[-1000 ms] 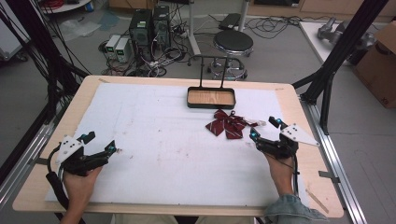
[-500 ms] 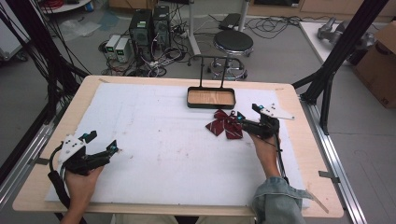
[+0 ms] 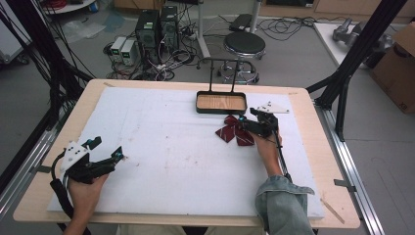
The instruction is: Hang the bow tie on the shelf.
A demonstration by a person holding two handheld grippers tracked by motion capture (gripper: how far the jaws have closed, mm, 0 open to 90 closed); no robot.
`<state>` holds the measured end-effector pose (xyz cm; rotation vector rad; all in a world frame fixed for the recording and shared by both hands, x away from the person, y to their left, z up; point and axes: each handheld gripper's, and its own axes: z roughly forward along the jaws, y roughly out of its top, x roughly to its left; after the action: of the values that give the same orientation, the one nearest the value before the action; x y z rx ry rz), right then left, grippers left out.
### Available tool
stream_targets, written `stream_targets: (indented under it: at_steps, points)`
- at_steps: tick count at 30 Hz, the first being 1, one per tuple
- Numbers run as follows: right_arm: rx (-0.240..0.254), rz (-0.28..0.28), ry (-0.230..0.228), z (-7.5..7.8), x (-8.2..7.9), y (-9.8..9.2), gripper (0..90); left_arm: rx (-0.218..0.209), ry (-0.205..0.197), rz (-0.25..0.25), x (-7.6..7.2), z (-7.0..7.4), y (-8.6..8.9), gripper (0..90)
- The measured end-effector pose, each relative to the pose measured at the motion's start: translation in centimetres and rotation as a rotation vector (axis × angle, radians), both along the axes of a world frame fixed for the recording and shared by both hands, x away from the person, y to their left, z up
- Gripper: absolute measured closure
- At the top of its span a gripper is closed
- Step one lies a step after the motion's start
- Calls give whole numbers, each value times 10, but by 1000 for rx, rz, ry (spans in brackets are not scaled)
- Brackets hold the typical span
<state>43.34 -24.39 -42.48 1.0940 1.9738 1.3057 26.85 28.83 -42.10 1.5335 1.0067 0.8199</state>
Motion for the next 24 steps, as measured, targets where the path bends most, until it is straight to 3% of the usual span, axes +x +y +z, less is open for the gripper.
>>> stream_targets:
  at_steps: [3, 7, 12, 16, 24]
  points:
    - [12, 27, 43, -8, 6, -2, 479, 0, -3, 0, 0, 0, 0, 164]
    - [-8, 40, 85, -18, 10, 0, 522, -2, -3, -1, 1, 0, 0, 164]
    - [-41, 47, 99, -23, 13, 3, 551, -2, -4, -11, 1, 0, -2, 164]
    - [-41, 41, 112, -23, 14, 4, 560, 0, -14, -13, 0, 1, -3, 166]
    - [-183, 61, 175, -26, 19, 18, 598, -1, -9, -10, -1, 0, -2, 166]
